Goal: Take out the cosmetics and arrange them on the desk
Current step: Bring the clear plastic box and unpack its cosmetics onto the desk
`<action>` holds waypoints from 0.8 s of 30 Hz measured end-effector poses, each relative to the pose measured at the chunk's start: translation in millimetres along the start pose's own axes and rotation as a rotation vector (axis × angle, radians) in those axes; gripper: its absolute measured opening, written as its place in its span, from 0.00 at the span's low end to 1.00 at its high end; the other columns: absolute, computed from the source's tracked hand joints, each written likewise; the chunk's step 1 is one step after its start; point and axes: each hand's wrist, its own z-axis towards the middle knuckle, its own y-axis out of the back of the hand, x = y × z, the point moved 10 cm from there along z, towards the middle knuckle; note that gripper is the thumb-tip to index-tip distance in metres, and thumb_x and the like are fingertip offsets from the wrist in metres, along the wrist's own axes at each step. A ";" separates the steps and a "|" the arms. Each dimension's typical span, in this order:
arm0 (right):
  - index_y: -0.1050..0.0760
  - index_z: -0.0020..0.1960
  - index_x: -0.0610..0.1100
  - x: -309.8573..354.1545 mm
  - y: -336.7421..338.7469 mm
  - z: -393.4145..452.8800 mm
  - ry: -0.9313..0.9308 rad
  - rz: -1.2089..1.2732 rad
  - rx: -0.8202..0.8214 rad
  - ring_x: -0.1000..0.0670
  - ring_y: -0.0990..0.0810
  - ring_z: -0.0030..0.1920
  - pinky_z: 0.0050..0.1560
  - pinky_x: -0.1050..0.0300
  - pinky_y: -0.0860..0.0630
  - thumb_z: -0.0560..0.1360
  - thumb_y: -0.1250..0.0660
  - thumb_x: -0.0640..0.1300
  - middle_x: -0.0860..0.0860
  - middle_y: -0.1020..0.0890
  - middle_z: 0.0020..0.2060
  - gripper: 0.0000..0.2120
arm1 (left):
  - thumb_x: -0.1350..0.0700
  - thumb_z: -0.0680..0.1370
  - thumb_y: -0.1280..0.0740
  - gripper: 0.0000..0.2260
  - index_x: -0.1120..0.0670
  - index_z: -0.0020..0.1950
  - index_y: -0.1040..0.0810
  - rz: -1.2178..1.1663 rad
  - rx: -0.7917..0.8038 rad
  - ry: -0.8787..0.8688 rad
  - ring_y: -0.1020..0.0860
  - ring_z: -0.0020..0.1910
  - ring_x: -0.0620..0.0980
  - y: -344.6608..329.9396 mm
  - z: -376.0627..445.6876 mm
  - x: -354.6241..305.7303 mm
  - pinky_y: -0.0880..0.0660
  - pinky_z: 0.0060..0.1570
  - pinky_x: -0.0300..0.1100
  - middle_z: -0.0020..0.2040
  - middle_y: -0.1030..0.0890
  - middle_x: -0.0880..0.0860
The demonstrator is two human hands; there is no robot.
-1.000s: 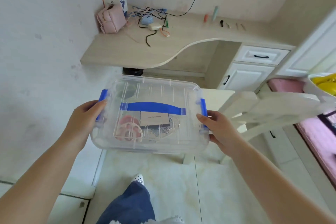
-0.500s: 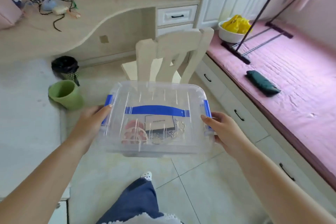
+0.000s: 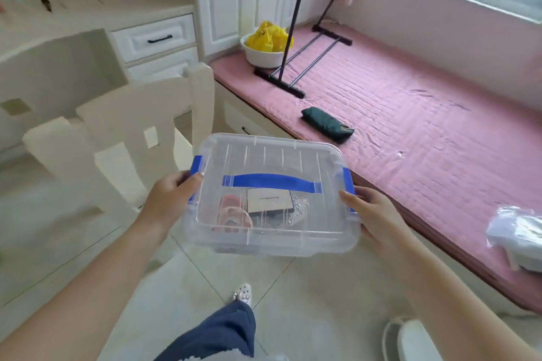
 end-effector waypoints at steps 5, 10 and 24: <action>0.21 0.51 0.50 31.1 47.5 73.7 -0.003 0.011 -0.138 0.48 0.16 0.47 0.49 0.45 0.19 0.74 0.32 0.47 0.52 0.15 0.46 0.06 | 0.38 0.65 0.37 0.28 0.64 0.47 0.23 0.056 0.086 -0.051 0.29 0.37 0.51 -63.3 92.3 -46.6 0.34 0.40 0.44 0.37 0.26 0.55; 0.20 0.52 0.50 74.1 80.2 147.8 0.057 0.000 -0.206 0.49 0.17 0.45 0.47 0.49 0.20 0.75 0.33 0.45 0.52 0.15 0.46 0.07 | 0.43 0.69 0.36 0.21 0.60 0.46 0.20 0.118 0.142 -0.087 0.26 0.33 0.49 -116.5 168.7 -90.5 0.31 0.34 0.40 0.35 0.23 0.52; 0.22 0.56 0.49 226.9 76.7 433.2 0.223 -0.131 0.078 0.49 0.17 0.40 0.36 0.56 0.22 0.75 0.33 0.47 0.51 0.15 0.44 0.10 | 0.49 0.75 0.34 0.17 0.65 0.46 0.23 0.132 -0.190 -0.036 0.27 0.36 0.51 -163.0 358.3 -156.8 0.33 0.36 0.42 0.37 0.25 0.55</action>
